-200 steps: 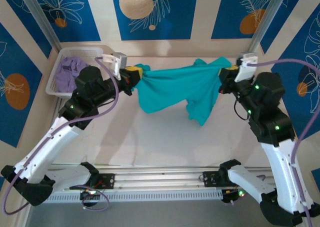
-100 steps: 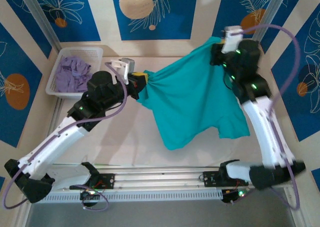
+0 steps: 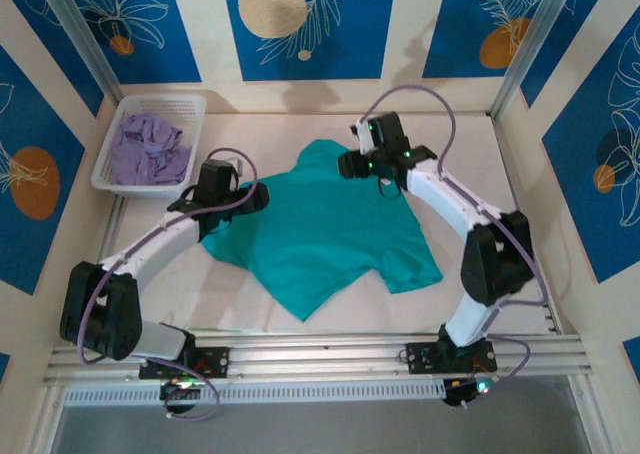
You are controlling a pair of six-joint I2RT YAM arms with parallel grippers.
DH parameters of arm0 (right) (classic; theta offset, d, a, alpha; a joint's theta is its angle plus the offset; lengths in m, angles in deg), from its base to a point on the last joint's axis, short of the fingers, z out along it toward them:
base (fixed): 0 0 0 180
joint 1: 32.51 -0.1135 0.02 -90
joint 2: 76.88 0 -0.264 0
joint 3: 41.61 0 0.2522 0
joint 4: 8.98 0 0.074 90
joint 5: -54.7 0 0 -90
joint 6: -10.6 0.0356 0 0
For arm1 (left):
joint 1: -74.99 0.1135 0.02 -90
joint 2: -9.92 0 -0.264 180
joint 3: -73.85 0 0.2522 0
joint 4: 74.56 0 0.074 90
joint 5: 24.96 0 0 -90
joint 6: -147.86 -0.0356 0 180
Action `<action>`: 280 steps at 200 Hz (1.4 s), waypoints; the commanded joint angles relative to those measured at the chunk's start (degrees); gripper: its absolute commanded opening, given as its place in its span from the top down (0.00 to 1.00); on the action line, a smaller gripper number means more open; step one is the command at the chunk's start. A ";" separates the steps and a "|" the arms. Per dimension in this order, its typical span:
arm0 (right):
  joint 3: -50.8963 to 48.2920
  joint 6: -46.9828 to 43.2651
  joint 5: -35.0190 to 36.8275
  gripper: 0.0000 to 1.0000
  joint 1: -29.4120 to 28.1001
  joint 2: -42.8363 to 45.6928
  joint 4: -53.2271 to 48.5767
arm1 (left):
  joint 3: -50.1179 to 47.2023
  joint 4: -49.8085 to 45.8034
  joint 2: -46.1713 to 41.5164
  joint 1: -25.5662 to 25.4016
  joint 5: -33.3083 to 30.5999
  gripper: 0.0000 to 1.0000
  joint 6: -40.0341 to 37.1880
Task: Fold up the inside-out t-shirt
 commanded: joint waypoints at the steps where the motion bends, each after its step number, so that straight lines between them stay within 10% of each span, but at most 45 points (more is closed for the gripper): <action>1: -10.41 6.79 -4.52 0.40 -5.32 7.04 -1.24 | -3.41 -3.75 -2.58 0.08 -2.05 0.22 -2.20; 68: -24.73 17.93 -1.43 0.41 -3.46 3.20 1.29 | -10.17 -2.08 -5.36 0.10 -3.41 0.17 -1.66; 187: 17.28 16.54 -7.83 0.45 16.92 -27.56 -8.38 | -10.61 -6.00 -7.86 0.12 0.98 0.14 -3.95; 219: 13.25 14.23 -7.36 0.44 15.84 -18.47 -5.29 | -13.24 -6.27 -8.90 0.13 0.00 0.14 -3.08; 280: -25.31 17.91 -4.16 0.40 0.96 10.73 -2.39 | -16.10 -1.14 -6.72 5.42 -7.03 0.20 -1.00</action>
